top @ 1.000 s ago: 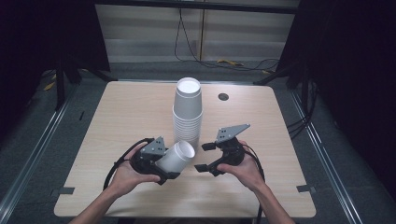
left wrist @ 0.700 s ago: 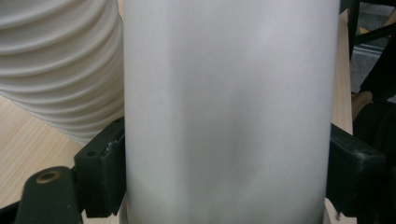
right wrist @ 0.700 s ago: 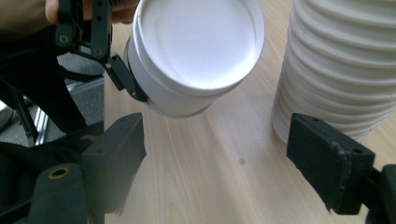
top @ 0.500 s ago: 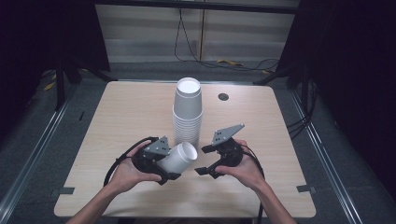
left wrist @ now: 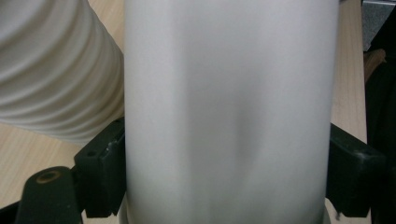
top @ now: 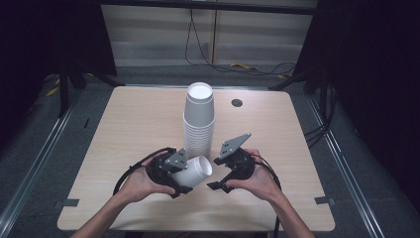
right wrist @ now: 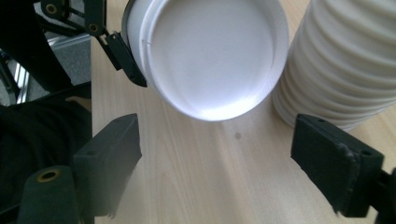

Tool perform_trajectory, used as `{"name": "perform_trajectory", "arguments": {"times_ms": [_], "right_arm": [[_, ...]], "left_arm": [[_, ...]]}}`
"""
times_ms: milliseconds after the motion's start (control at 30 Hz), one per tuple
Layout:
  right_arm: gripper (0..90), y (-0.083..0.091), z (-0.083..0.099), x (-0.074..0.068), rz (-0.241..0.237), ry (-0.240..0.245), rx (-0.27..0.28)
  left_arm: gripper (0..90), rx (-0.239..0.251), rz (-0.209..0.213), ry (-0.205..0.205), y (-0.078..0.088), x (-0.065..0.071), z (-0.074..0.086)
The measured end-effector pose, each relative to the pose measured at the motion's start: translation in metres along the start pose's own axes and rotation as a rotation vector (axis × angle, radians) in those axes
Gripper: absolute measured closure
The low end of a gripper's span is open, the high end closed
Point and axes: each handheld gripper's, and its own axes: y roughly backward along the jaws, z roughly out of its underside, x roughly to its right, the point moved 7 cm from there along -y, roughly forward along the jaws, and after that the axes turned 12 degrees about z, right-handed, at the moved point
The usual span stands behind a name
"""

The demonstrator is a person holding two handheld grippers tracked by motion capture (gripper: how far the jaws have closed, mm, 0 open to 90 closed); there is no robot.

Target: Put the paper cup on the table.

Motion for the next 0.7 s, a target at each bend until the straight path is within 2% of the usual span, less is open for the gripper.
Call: {"name": "perform_trajectory", "arguments": {"times_ms": [167, 200, 300, 367, 467, 500, 600, 633, 700], "right_arm": [[16.0, -0.005, 0.003, -0.004, -0.002, 0.022, -0.043], [16.1, -0.008, 0.004, -0.006, -0.003, 0.031, -0.062], [16.1, -0.01, 0.005, -0.007, -0.006, 0.047, -0.074], [15.1, -0.012, 0.006, -0.008, -0.005, 0.056, -0.093], [15.2, -0.012, 0.007, -0.009, -0.015, 0.056, -0.099], [15.5, -0.012, 0.007, -0.009, -0.017, 0.058, -0.098], [15.5, -0.013, 0.007, -0.01, -0.019, 0.062, -0.105], [15.5, -0.014, 0.008, -0.011, -0.026, 0.06, -0.112], [15.5, -0.018, 0.01, -0.015, -0.052, 0.074, -0.134]], "left_arm": [[16.2, -0.04, 0.006, -0.014, -0.004, 0.0, 0.003], [16.2, -0.053, -0.002, -0.027, -0.006, 0.0, 0.003], [16.2, -0.075, -0.007, -0.029, -0.008, 0.002, 0.003], [16.1, -0.104, -0.015, -0.055, -0.009, 0.006, 0.001], [16.2, -0.11, -0.025, -0.061, -0.012, 0.008, 0.0], [16.2, -0.133, -0.024, -0.079, -0.014, 0.009, 0.0], [16.1, -0.155, -0.017, -0.086, -0.017, 0.01, 0.0], [16.1, -0.15, -0.014, -0.079, -0.019, 0.012, 0.0], [16.0, -0.166, -0.015, -0.096, -0.02, 0.011, -0.001]]}}
